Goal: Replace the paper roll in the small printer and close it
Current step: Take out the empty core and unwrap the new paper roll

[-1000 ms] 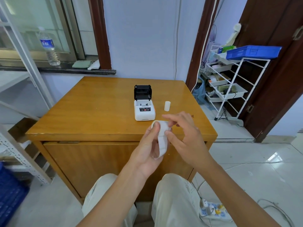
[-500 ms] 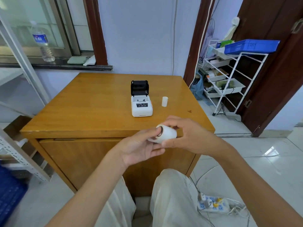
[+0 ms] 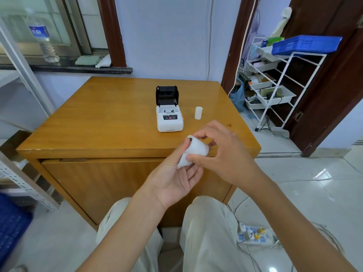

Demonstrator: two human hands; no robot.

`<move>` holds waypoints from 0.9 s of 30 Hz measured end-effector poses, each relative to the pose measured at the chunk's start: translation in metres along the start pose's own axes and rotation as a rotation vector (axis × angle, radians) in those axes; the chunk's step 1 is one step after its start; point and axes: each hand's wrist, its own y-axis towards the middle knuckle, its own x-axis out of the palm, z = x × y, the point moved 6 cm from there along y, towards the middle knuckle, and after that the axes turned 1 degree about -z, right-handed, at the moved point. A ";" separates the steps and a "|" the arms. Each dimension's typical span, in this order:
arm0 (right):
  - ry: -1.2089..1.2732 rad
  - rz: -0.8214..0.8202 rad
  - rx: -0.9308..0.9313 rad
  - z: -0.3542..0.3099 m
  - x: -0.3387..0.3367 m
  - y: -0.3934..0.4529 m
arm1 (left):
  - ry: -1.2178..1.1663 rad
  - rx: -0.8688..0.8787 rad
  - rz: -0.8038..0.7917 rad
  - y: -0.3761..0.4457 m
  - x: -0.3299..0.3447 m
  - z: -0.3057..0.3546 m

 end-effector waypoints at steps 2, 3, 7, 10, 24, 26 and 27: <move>0.068 -0.054 0.014 0.003 0.000 0.004 | 0.022 0.001 -0.008 0.000 -0.003 0.001; 0.131 -0.127 0.037 0.005 -0.001 0.005 | 0.061 -0.026 -0.044 -0.001 -0.004 0.003; 0.318 -0.512 0.078 0.001 -0.003 0.001 | 0.322 -0.178 -0.239 -0.006 -0.003 0.009; 0.331 -0.509 0.123 0.002 -0.004 0.002 | 0.332 -0.182 -0.186 -0.004 -0.007 0.014; -0.070 0.180 0.045 0.010 0.023 -0.010 | -0.088 0.170 0.134 0.003 -0.004 0.007; -0.063 0.208 0.013 0.012 0.020 -0.008 | -0.088 0.168 0.124 0.005 -0.005 0.008; -0.035 0.197 0.002 0.014 0.020 -0.007 | -0.072 0.152 0.110 0.006 -0.006 0.010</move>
